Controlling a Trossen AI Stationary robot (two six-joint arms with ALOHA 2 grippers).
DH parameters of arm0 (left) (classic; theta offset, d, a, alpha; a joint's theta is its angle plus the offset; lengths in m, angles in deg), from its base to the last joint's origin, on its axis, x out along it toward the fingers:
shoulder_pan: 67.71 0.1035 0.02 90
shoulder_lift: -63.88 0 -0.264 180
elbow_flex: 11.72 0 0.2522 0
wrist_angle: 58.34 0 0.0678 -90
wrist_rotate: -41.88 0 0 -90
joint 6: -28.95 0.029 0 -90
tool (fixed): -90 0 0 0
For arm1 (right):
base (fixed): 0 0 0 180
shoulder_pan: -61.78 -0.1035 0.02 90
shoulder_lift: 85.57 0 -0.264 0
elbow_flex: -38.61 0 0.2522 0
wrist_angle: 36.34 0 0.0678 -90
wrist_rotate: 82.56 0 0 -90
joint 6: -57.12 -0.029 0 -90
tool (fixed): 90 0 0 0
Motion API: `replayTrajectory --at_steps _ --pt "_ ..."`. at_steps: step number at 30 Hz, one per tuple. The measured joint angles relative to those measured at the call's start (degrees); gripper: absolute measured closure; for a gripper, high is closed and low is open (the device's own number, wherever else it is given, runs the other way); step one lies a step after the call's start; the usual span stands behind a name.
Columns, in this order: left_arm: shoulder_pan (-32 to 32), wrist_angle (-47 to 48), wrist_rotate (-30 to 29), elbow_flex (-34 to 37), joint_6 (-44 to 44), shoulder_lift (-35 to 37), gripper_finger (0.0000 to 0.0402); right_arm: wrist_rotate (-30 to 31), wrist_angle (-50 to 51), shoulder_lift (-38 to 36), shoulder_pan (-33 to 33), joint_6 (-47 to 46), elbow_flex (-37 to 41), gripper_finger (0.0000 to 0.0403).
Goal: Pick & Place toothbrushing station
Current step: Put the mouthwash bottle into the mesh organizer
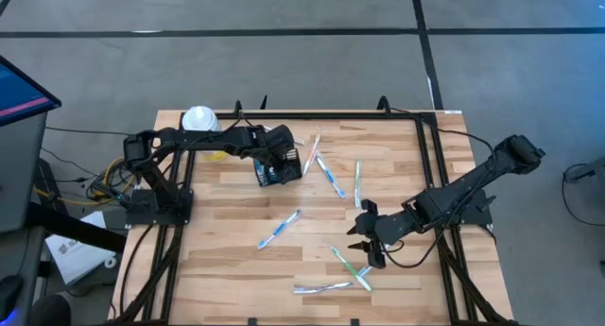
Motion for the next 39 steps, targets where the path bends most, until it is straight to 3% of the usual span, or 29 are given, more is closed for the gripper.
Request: replayTrajectory --at_steps 9,39 --pt "0.00 0.14 0.47 0.03 0.04 0.47 0.0273 -0.01 0.00 0.00 0.00 0.02 0.00 0.0230" --pt "0.28 0.37 0.61 0.00 0.69 1.75 0.0281 0.01 0.00 -0.02 0.02 0.02 0.00 0.0230"
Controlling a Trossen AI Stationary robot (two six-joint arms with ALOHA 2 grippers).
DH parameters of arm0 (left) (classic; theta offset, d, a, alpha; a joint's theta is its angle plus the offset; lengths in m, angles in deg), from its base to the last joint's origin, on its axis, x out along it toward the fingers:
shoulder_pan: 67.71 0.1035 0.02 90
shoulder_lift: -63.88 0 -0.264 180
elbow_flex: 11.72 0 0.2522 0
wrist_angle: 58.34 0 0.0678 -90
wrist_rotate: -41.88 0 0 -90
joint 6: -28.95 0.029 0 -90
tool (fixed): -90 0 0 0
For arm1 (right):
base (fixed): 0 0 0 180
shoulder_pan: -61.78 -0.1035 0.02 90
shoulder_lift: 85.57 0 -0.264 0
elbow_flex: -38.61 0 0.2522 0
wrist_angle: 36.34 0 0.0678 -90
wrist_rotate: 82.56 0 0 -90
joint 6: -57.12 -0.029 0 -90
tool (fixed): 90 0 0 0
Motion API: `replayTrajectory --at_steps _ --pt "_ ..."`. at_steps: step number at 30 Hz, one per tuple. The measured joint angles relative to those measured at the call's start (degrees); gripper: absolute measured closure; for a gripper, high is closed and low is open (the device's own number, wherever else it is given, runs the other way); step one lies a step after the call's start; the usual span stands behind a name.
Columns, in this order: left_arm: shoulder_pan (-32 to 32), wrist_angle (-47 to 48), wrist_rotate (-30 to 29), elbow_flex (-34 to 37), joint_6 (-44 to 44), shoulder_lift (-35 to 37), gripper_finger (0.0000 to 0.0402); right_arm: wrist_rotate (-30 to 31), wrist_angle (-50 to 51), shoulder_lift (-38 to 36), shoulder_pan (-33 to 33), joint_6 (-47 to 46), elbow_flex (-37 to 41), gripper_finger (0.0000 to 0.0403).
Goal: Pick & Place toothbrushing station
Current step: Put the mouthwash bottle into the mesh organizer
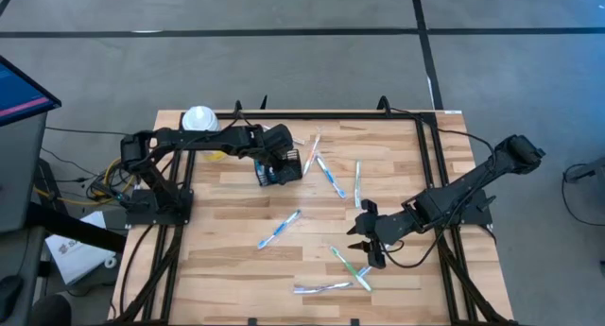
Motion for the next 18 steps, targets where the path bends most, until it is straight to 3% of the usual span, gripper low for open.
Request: replayTrajectory --at_steps 18 --pt "0.05 -0.06 -0.06 -0.07 -0.17 0.11 0.0286 -0.02 0.02 0.02 -0.02 0.00 0.00 0.0230"
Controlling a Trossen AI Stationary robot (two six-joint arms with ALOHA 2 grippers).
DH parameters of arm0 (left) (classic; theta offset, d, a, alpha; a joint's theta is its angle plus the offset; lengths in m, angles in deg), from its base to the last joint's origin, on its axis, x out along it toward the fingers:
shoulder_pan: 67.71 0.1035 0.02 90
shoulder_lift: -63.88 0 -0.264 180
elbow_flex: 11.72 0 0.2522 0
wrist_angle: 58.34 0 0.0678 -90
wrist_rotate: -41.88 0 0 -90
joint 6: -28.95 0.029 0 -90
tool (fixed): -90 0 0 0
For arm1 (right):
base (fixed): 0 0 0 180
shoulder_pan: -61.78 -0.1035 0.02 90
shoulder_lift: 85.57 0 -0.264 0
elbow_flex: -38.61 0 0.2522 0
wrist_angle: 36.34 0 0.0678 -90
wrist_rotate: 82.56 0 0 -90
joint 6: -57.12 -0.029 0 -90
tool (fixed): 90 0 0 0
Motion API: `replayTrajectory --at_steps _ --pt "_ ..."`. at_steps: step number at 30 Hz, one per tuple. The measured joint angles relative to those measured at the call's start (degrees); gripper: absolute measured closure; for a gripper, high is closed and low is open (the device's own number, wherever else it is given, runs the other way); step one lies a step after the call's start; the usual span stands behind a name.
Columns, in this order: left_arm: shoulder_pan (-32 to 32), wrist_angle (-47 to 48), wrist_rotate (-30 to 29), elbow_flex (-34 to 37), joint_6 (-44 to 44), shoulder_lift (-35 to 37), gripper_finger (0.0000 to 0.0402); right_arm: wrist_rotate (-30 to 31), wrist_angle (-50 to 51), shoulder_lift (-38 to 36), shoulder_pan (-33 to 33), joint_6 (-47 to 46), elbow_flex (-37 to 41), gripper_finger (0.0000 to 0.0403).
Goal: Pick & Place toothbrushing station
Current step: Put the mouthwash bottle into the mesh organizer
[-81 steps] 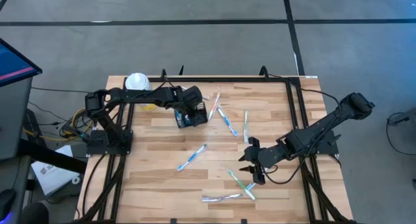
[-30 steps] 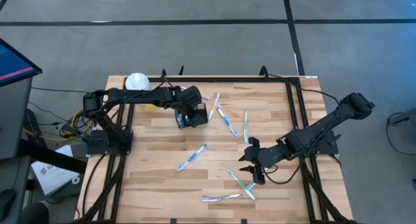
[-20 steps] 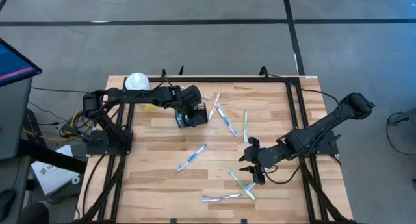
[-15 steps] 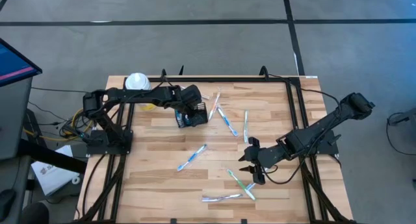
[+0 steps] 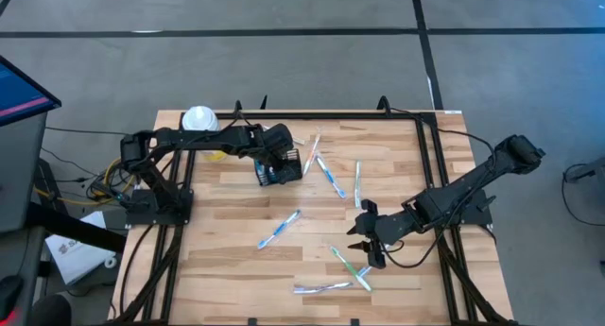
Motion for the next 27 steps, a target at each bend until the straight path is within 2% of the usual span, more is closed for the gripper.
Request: replayTrajectory --at_steps 10,21,27 --pt "0.10 0.12 -0.06 0.00 1.24 0.24 0.0287 0.00 0.00 0.00 0.00 0.00 0.00 0.0230" --pt "0.64 0.20 0.08 -0.07 1.23 6.57 0.0289 0.00 0.07 0.00 0.00 0.00 0.00 0.0230" --pt "0.04 0.30 0.33 -0.06 1.09 6.06 0.0294 0.00 0.02 0.00 0.00 0.00 0.00 0.0230"
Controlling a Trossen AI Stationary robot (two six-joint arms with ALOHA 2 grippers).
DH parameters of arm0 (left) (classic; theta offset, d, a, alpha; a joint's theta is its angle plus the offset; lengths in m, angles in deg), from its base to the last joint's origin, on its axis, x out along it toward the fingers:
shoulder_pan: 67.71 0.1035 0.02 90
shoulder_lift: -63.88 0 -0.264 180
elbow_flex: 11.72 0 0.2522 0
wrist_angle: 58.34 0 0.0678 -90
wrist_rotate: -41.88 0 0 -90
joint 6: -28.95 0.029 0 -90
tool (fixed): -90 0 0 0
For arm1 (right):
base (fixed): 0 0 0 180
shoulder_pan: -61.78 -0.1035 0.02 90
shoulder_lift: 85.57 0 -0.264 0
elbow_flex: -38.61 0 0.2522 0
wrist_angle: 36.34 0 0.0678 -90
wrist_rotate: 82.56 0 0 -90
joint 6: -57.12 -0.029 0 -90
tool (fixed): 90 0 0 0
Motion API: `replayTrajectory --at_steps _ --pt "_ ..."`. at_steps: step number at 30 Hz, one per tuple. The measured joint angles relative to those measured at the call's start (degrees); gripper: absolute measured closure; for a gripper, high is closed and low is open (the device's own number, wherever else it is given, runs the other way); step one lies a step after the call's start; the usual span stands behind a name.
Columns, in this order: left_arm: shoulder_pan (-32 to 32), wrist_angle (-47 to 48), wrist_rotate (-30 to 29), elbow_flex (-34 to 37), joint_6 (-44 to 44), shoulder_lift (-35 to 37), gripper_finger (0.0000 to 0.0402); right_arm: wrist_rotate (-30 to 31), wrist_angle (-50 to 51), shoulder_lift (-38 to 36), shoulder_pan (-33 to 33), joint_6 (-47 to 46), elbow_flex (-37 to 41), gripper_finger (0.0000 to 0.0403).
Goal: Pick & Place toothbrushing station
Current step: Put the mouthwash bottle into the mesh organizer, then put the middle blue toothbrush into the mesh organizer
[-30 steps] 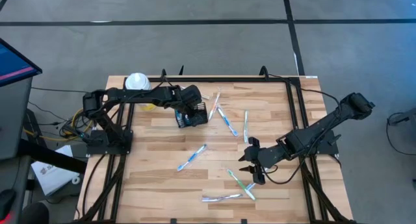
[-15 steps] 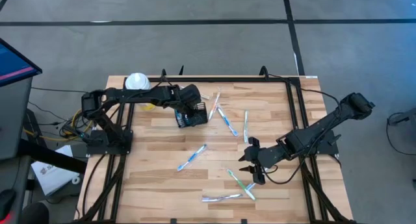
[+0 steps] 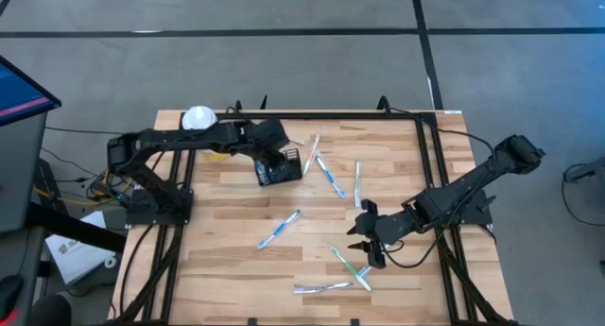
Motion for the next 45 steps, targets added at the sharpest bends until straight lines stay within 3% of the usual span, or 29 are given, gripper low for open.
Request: replayTrajectory --at_steps 8,16,26,45 --pt "-0.13 -0.58 -0.05 3.25 -0.03 -0.97 0.0295 0.00 0.10 0.00 0.00 0.00 0.00 0.0230" --pt "-0.17 -6.04 -0.20 3.27 -0.13 -1.51 0.0296 0.00 -0.10 -0.01 0.04 0.02 0.00 0.0230" --pt "-0.07 -5.98 -0.20 3.21 0.21 -3.43 0.0296 0.00 0.00 -0.02 0.00 0.00 0.00 0.0230" --pt "-1.46 -6.62 -0.79 3.22 -0.37 7.56 0.0296 0.00 0.20 -0.01 0.00 0.06 0.00 0.0230"
